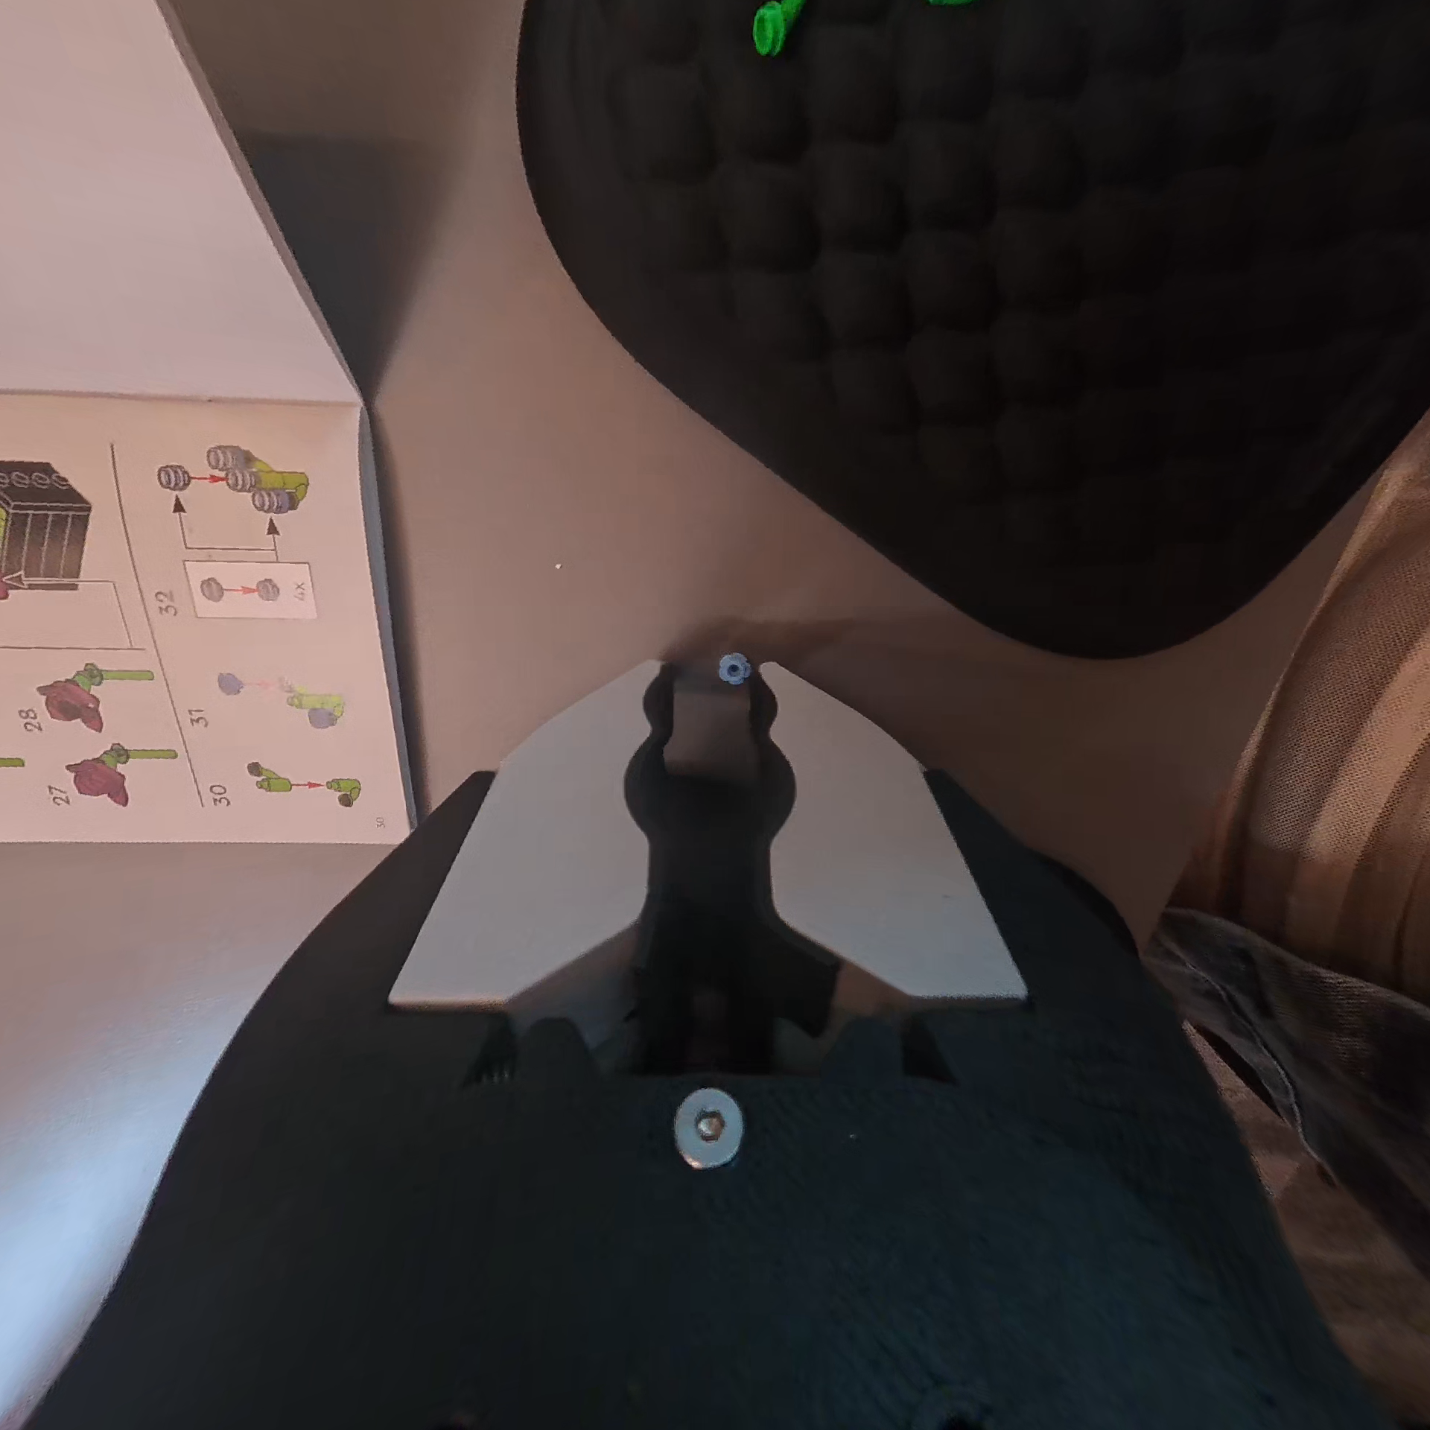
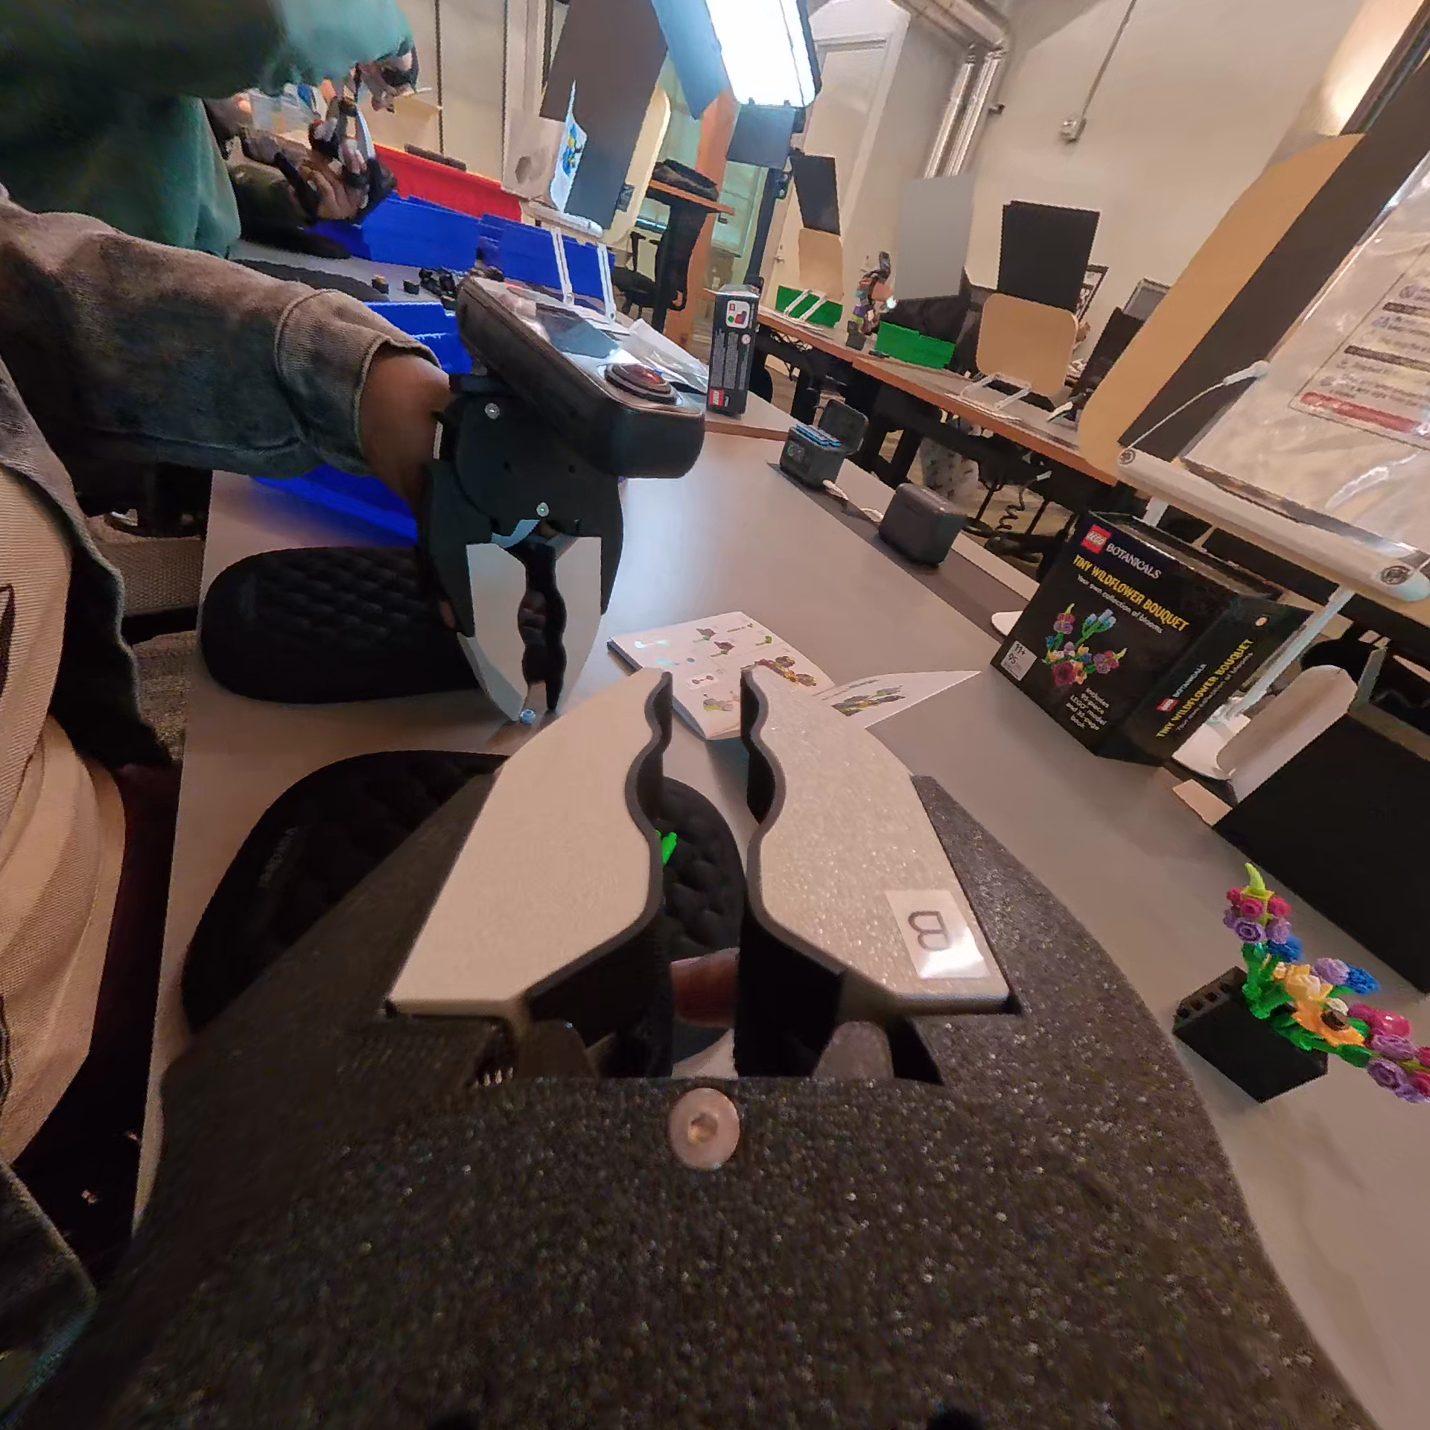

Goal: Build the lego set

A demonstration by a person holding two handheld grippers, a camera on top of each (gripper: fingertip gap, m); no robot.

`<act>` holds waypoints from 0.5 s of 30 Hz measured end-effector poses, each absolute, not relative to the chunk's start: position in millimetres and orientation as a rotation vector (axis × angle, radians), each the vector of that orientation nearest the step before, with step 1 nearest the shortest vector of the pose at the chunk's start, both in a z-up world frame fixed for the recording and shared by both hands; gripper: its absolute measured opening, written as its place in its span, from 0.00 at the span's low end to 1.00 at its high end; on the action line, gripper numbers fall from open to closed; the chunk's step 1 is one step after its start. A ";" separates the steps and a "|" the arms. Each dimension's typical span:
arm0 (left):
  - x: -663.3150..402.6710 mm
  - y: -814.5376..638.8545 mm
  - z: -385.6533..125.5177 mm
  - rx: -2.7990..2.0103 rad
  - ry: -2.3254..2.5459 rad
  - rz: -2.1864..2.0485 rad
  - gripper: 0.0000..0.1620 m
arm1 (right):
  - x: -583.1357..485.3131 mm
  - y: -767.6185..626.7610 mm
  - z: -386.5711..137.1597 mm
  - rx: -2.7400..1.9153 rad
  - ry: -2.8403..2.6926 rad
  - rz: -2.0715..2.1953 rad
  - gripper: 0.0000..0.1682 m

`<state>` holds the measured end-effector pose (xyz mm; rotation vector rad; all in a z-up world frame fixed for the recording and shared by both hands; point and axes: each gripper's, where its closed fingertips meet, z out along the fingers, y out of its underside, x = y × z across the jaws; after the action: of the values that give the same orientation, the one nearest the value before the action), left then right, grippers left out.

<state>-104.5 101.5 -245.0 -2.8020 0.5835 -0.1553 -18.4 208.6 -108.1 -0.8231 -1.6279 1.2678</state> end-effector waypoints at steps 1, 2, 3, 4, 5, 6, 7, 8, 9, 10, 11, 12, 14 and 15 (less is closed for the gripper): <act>-106.3 101.1 -244.3 -2.805 0.573 -0.140 0.14 | -18.3 209.0 -107.8 -0.824 -1.628 1.263 0.10; -107.3 101.1 -241.0 -2.795 0.557 -0.123 0.14 | -18.3 209.3 -107.6 -0.825 -1.628 1.259 0.10; -106.6 102.3 -233.8 -2.759 0.542 -0.114 0.14 | -18.2 209.8 -107.3 -0.828 -1.628 1.256 0.10; -105.4 102.3 -224.4 -2.717 0.526 -0.113 0.15 | -18.1 210.1 -107.0 -0.829 -1.627 1.254 0.10; -105.9 99.8 -214.5 -2.690 0.501 -0.109 0.17 | -18.0 210.6 -106.9 -0.831 -1.626 1.252 0.10; -108.0 95.0 -204.6 -2.670 0.476 -0.098 0.19 | -18.5 211.5 -107.2 -0.836 -1.626 1.250 0.10; -110.8 87.4 -195.1 -2.660 0.459 -0.086 0.20 | -18.9 212.2 -107.4 -0.841 -1.625 1.249 0.10; -114.3 77.6 -184.3 -2.651 0.446 -0.068 0.21 | -19.3 212.6 -107.5 -0.844 -1.623 1.251 0.10; -117.1 67.7 -171.3 -2.625 0.429 -0.061 0.21 | -19.7 212.8 -107.4 -0.847 -1.621 1.255 0.10; -121.5 56.8 -157.8 -2.596 0.401 -0.055 0.21 | -20.2 212.9 -107.8 -0.850 -1.621 1.257 0.10; -129.7 42.0 -145.7 -2.592 0.375 -0.036 0.21 | -20.7 213.1 -108.5 -0.853 -1.621 1.254 0.10; -142.8 25.3 -134.7 -2.597 0.334 0.010 0.19 | -21.2 213.6 -109.2 -0.857 -1.621 1.250 0.10; -175.8 -8.1 -118.5 -2.606 0.220 0.122 0.18 | -22.5 214.3 -111.1 -0.866 -1.620 1.249 0.10; -189.9 -24.8 -116.7 -2.620 0.156 0.144 0.18 | -23.8 214.7 -112.4 -0.871 -1.620 1.251 0.10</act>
<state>-189.9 -24.8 -116.7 -2.6196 0.1555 0.1443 -23.8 214.7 -112.4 -0.8712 -1.6197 1.2510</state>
